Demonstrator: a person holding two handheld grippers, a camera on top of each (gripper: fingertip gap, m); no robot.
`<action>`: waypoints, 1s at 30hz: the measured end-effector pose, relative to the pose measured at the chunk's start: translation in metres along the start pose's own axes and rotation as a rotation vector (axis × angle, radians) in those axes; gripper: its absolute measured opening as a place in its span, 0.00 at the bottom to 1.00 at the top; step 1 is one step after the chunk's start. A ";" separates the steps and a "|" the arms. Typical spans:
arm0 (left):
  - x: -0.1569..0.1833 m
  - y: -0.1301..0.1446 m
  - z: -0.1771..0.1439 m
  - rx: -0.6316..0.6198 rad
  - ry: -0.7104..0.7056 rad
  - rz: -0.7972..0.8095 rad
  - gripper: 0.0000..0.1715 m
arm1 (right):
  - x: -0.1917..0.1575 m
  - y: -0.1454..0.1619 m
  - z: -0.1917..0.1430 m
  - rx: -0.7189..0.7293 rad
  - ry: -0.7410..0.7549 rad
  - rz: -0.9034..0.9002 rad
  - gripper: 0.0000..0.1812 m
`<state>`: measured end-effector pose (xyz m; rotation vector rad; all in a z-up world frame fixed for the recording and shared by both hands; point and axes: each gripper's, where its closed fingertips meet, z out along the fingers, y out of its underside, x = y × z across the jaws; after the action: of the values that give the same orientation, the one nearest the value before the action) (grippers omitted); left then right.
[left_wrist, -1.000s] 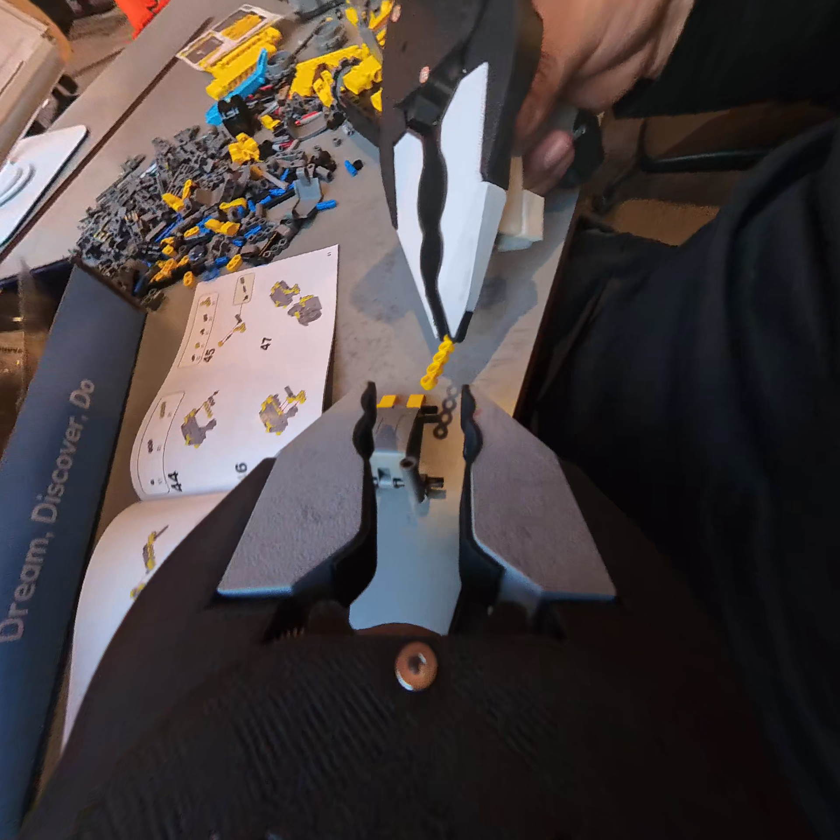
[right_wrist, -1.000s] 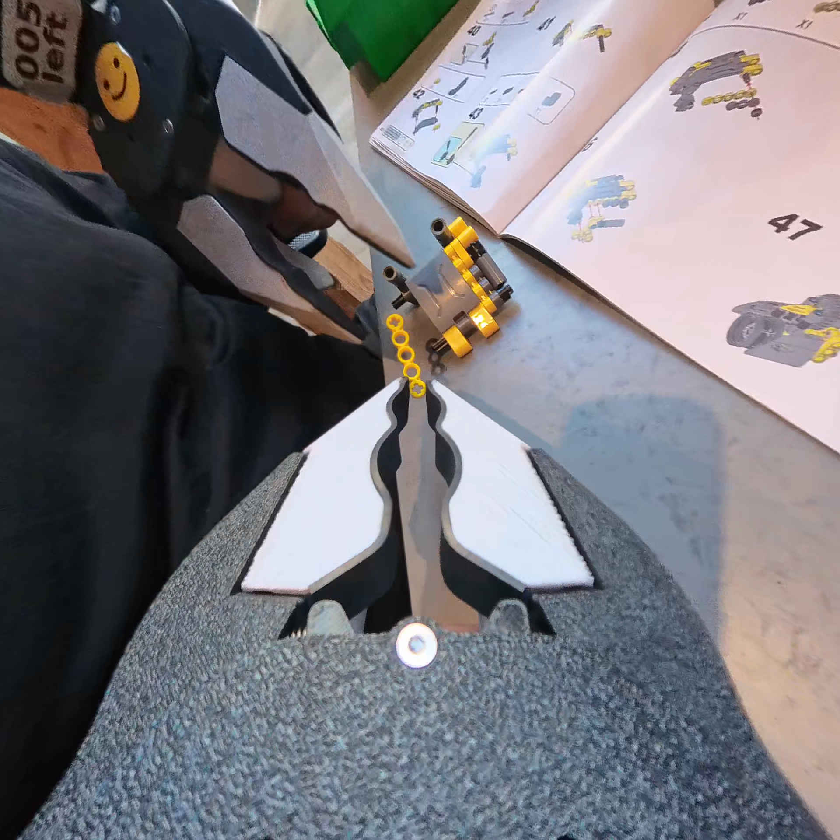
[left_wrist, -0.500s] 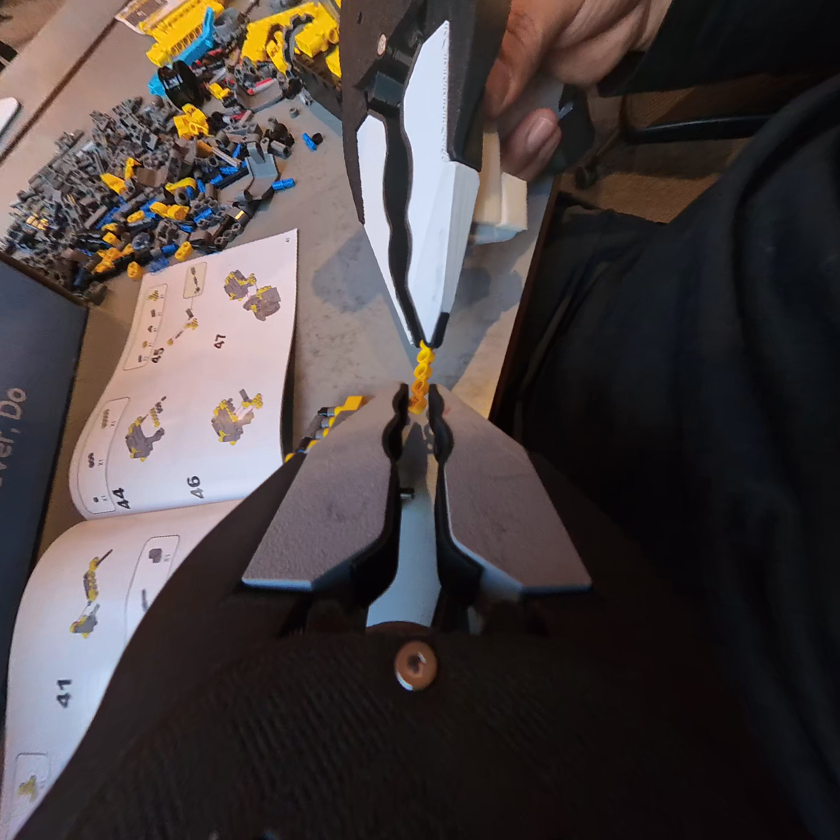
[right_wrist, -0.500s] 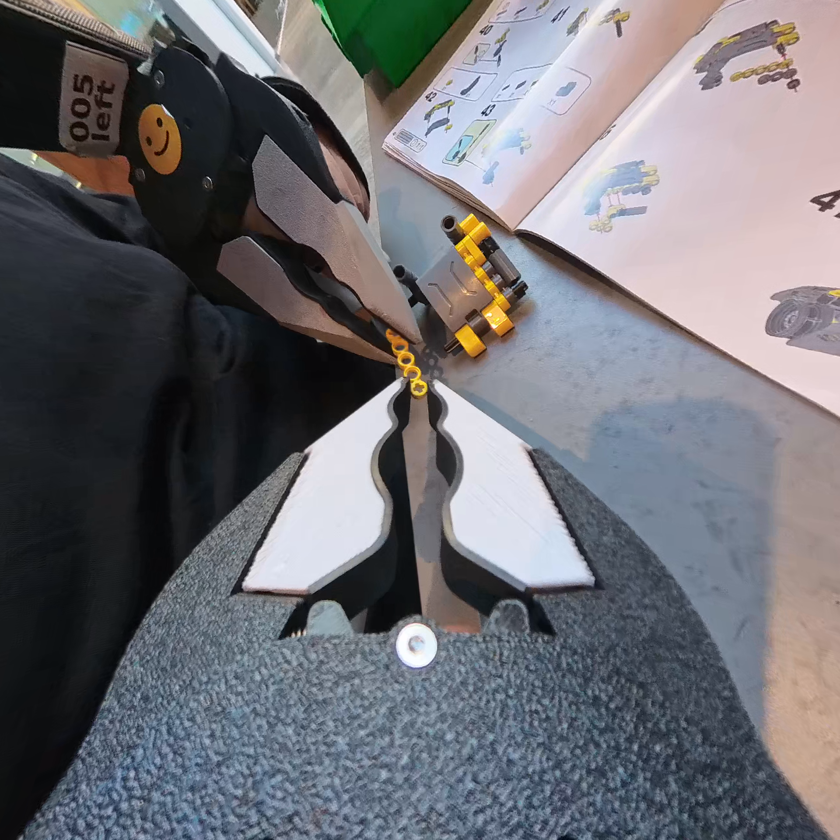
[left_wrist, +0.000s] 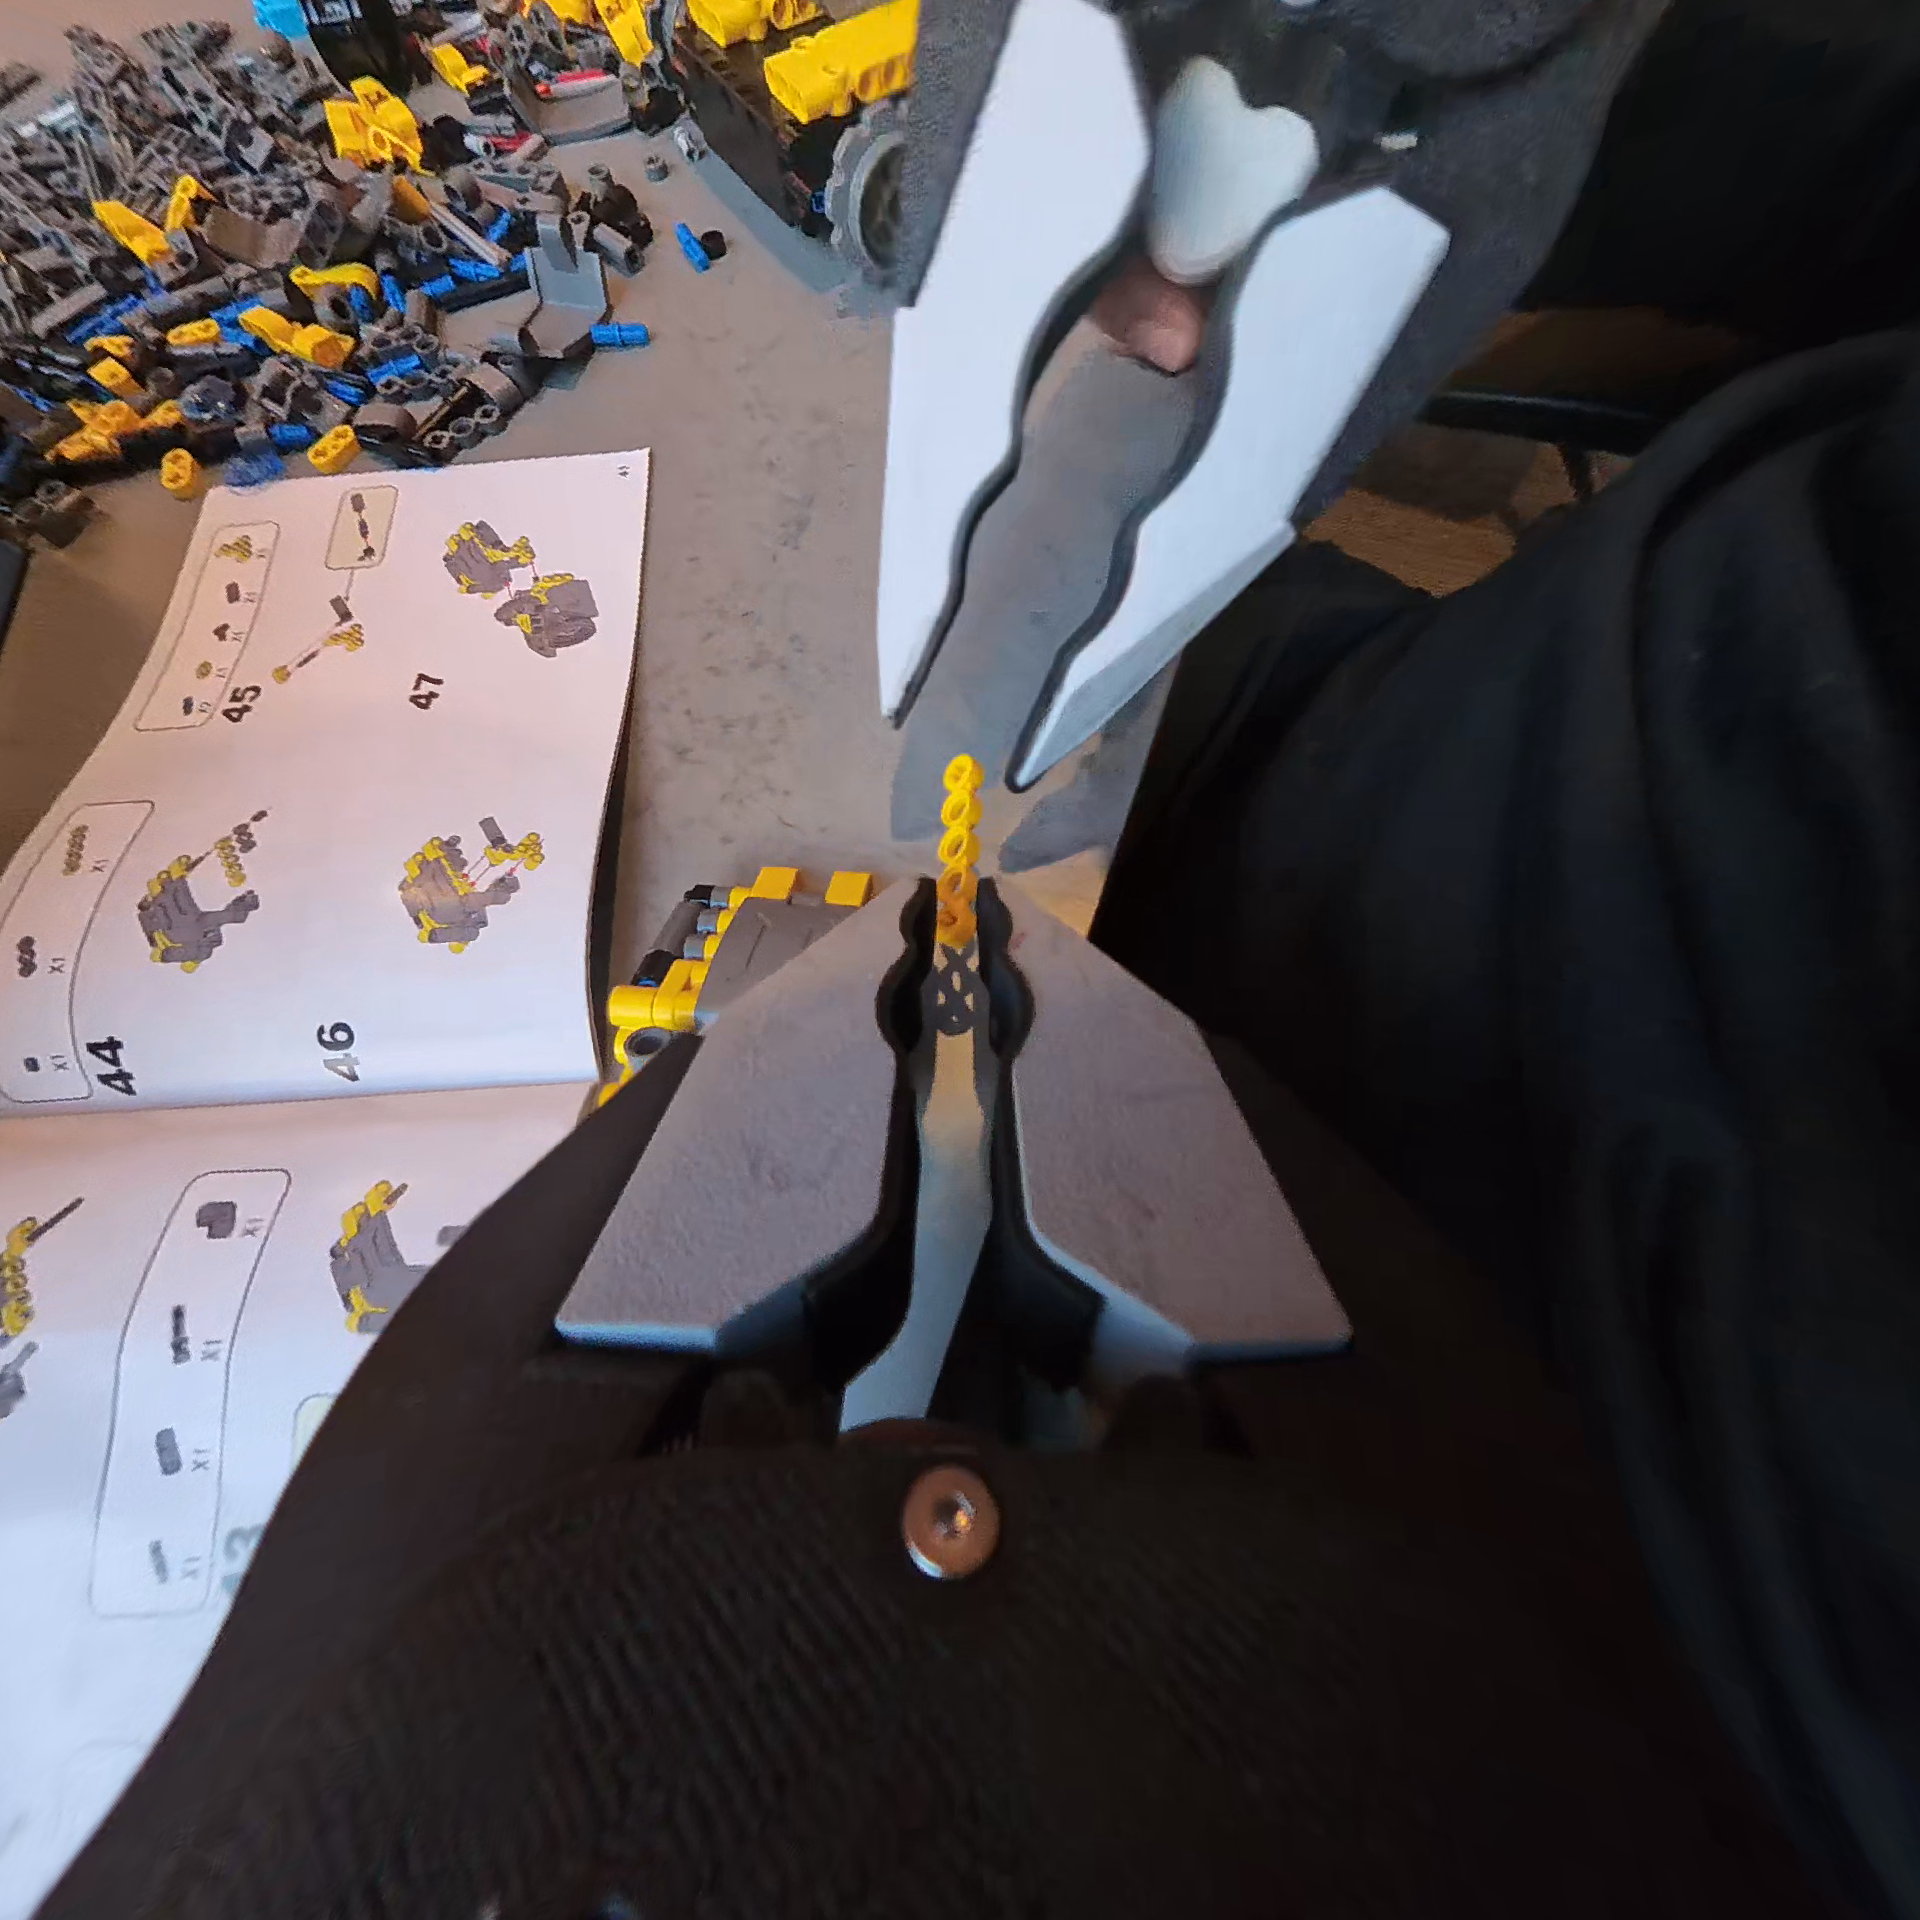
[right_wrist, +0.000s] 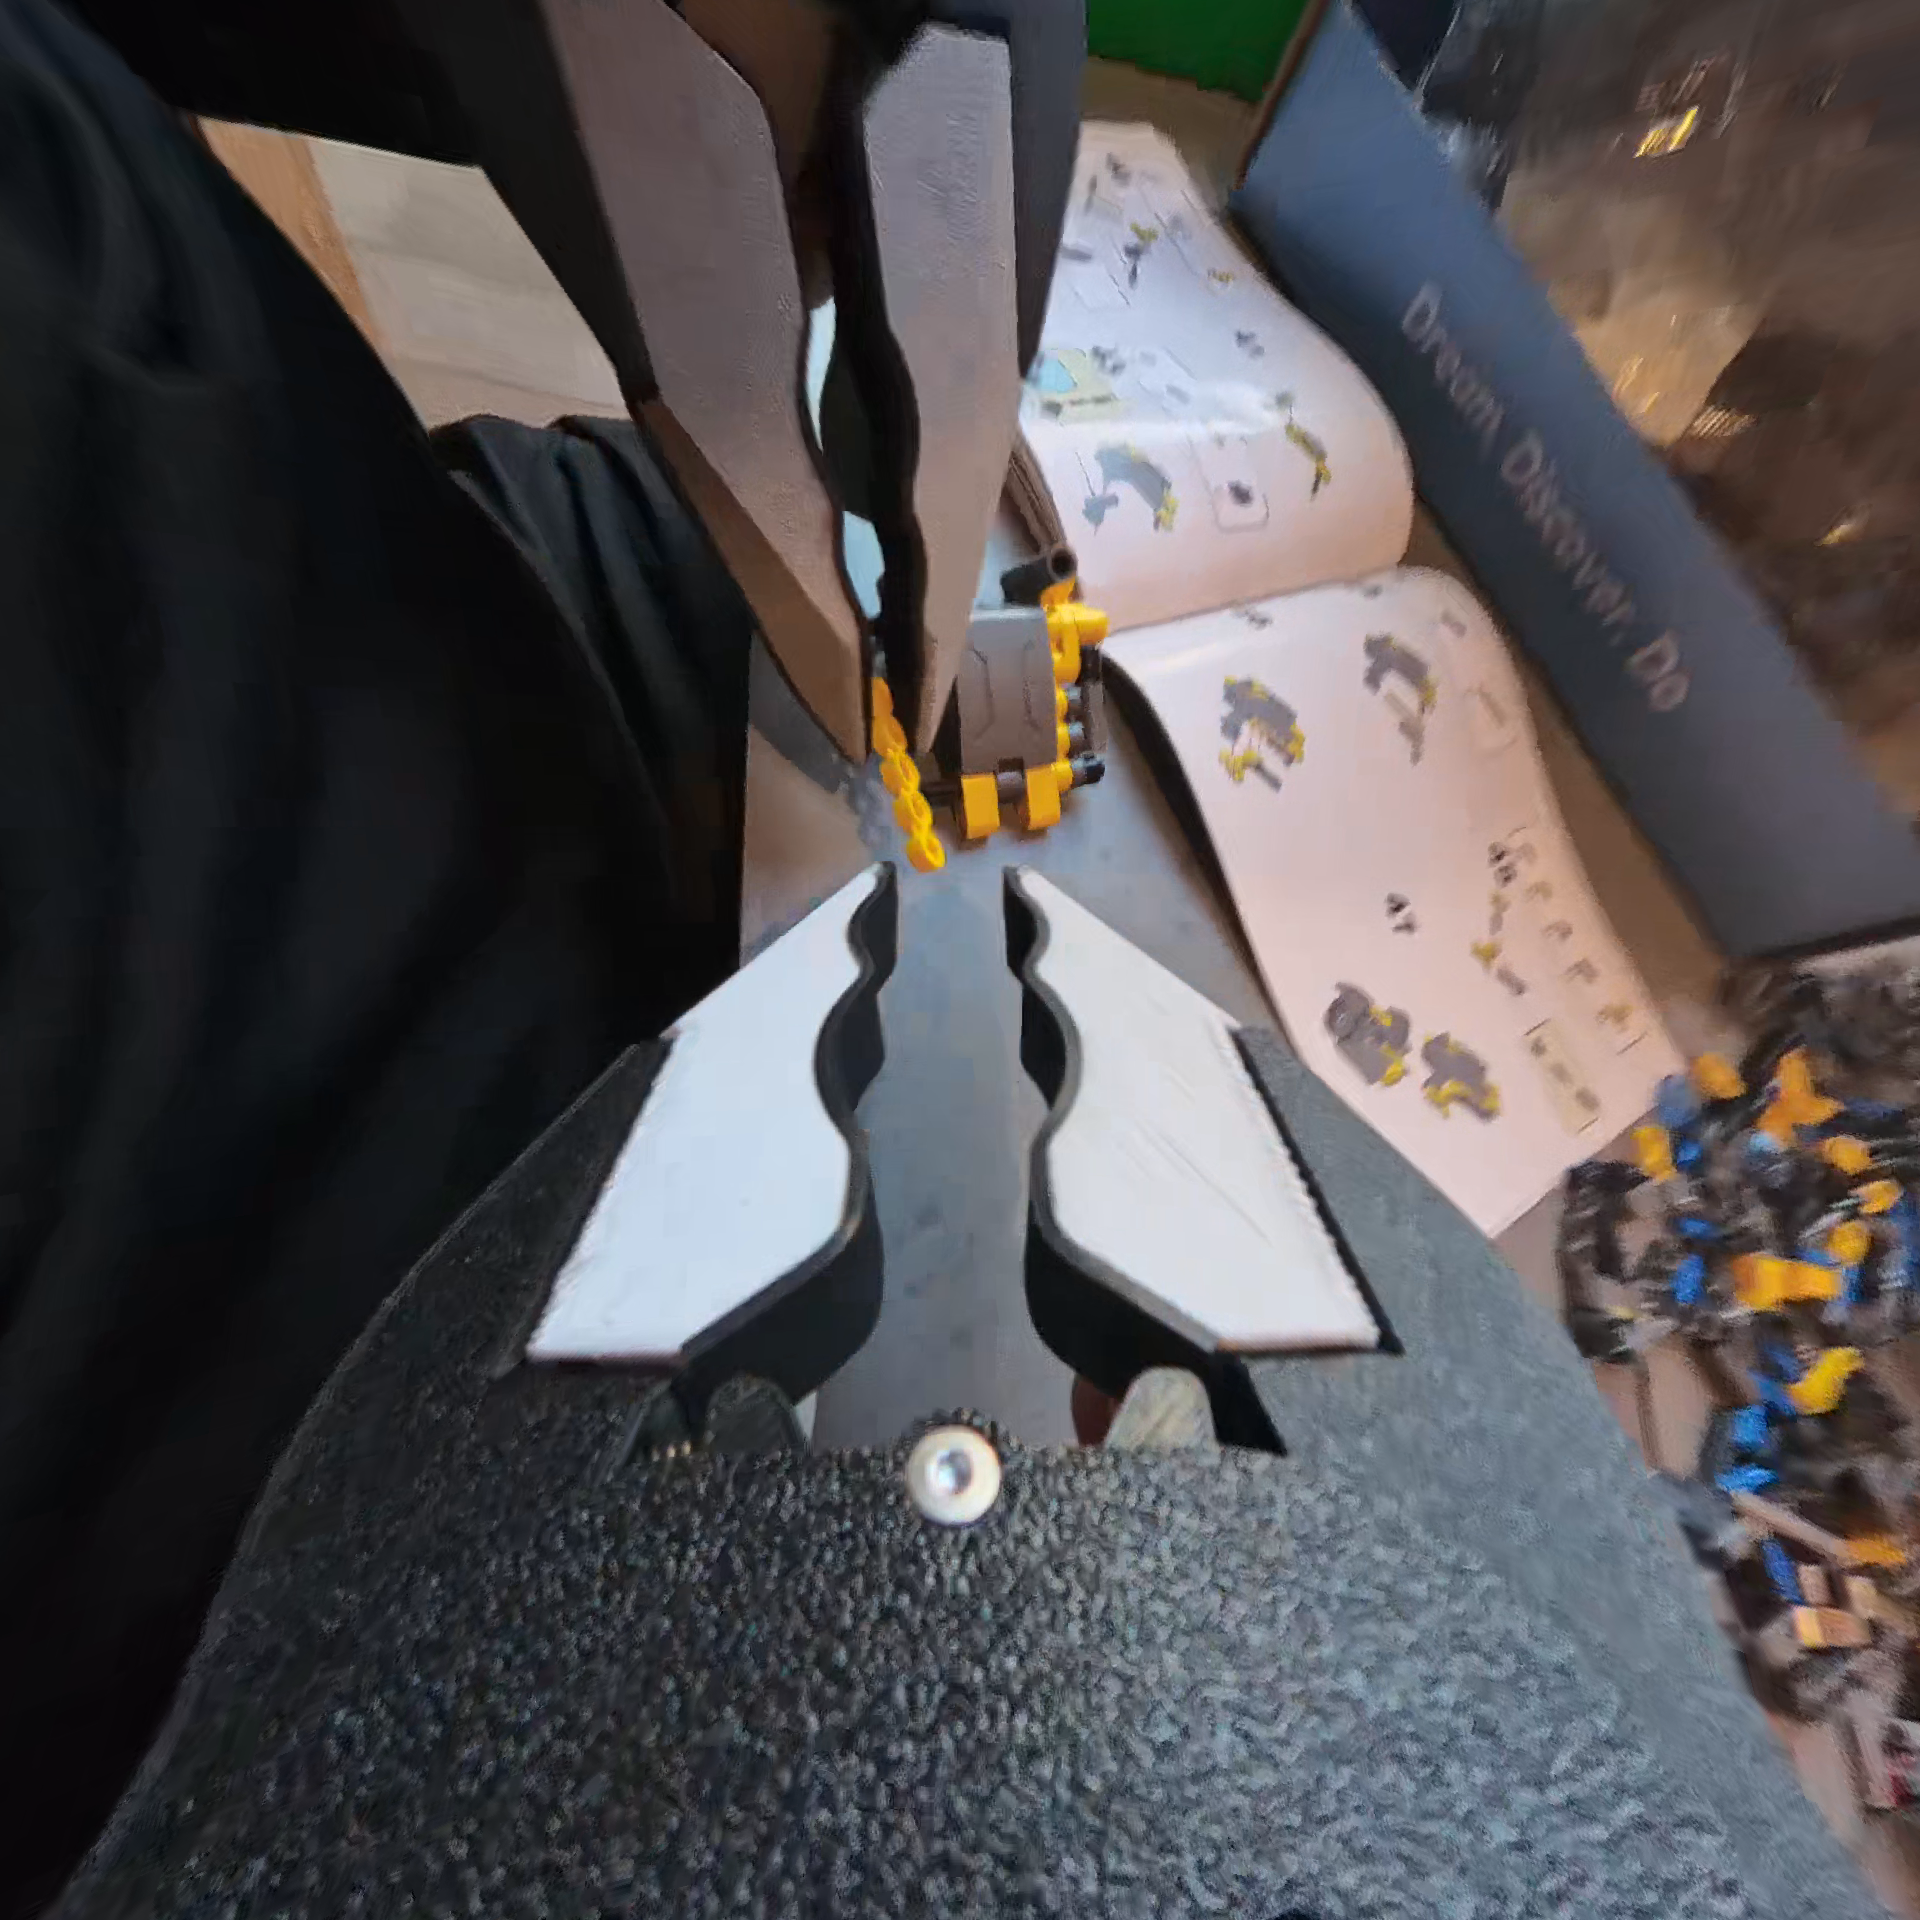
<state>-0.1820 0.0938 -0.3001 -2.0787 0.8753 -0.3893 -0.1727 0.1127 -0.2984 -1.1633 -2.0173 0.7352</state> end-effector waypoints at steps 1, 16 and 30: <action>0.001 0.001 0.000 -0.006 0.010 -0.017 0.03 | 0.000 -0.004 -0.001 0.013 0.023 -0.044 0.07; 0.006 0.004 0.002 -0.016 0.078 -0.135 0.03 | -0.012 -0.007 0.001 0.023 0.008 -0.141 0.02; 0.008 0.000 -0.001 -0.001 0.106 -0.164 0.03 | -0.013 -0.007 -0.002 0.034 0.017 -0.154 0.02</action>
<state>-0.1766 0.0873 -0.2997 -2.1536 0.7681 -0.5912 -0.1696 0.0984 -0.2954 -0.9791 -2.0464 0.6769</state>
